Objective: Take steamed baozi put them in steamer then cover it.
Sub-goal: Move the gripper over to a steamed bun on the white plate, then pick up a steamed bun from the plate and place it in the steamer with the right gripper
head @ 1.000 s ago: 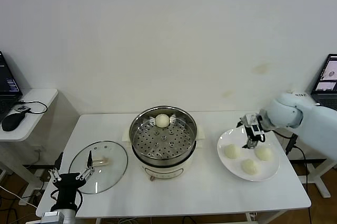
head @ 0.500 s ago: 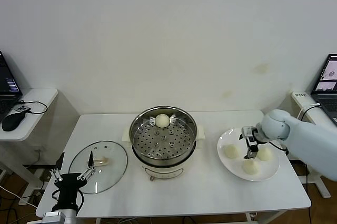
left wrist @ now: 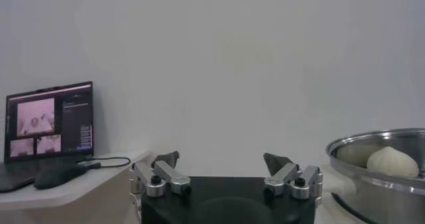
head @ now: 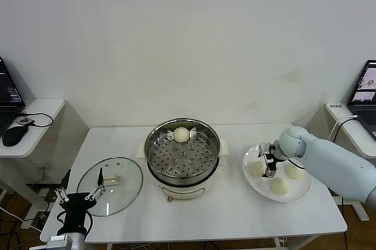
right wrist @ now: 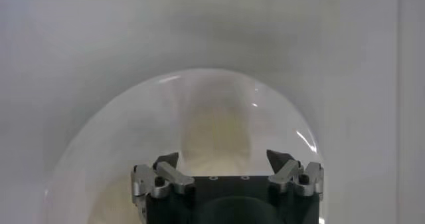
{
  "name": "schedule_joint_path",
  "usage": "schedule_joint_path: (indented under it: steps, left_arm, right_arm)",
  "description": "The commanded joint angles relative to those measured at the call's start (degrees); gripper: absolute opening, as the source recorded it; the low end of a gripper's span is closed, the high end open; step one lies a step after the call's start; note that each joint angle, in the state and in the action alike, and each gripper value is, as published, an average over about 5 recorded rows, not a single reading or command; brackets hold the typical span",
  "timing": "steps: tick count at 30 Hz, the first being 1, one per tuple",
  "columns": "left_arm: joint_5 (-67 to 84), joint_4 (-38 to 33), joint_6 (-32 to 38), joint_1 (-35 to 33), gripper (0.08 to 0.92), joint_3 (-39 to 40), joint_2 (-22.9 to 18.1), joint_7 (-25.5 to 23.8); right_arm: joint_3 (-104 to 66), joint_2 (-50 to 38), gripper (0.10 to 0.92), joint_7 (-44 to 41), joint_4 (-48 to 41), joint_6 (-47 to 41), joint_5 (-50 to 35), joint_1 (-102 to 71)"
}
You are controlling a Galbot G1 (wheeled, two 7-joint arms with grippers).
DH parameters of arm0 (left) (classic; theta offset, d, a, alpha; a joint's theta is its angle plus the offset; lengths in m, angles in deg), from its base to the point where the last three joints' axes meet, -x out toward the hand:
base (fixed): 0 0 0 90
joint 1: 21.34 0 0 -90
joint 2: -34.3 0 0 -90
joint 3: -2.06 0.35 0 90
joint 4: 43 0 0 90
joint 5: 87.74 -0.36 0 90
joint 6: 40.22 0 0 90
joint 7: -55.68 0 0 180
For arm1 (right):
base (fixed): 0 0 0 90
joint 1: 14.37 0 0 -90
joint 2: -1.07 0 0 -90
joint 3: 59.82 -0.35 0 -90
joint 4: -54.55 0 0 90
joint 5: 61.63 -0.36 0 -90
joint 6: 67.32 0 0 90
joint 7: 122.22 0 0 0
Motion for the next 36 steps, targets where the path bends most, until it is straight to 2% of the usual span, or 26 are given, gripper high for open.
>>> schedule_joint_path:
  steps: [1, 11, 24, 29, 36]
  left_arm:
    - [0.18, -0.21, -0.09, -0.14, 0.823, -0.06, 0.02, 0.06]
    - [0.26, -0.32, -0.18, -0.10, 0.823, 0.03, -0.06, 0.09]
    - [0.27, 0.01, -0.18, 0.62, 0.823, 0.70, 0.32, 0.08]
    - [0.27, -0.05, -0.21, 0.90, 0.823, 0.97, 0.45, 0.08]
    - [0.27, 0.38, -0.11, 1.07, 0.823, 0.99, 0.69, 0.08]
  right_arm:
    - [-1.04, 2.19, 0.741, -0.32, -2.36, 0.23, 0.84, -0.95]
    - [-0.11, -0.09, 0.632, -4.10, 0.07, 0.52, -0.72, 2.13]
    - [10.37, -7.74, 0.626, -9.60, 9.38, -2.78, -13.54, 26.71]
    - [17.44, -4.47, 0.629, -8.04, 12.49, -6.06, -21.64, 40.28]
    - [22.05, 7.02, 0.636, -2.66, 14.11, -12.34, -33.22, 46.89]
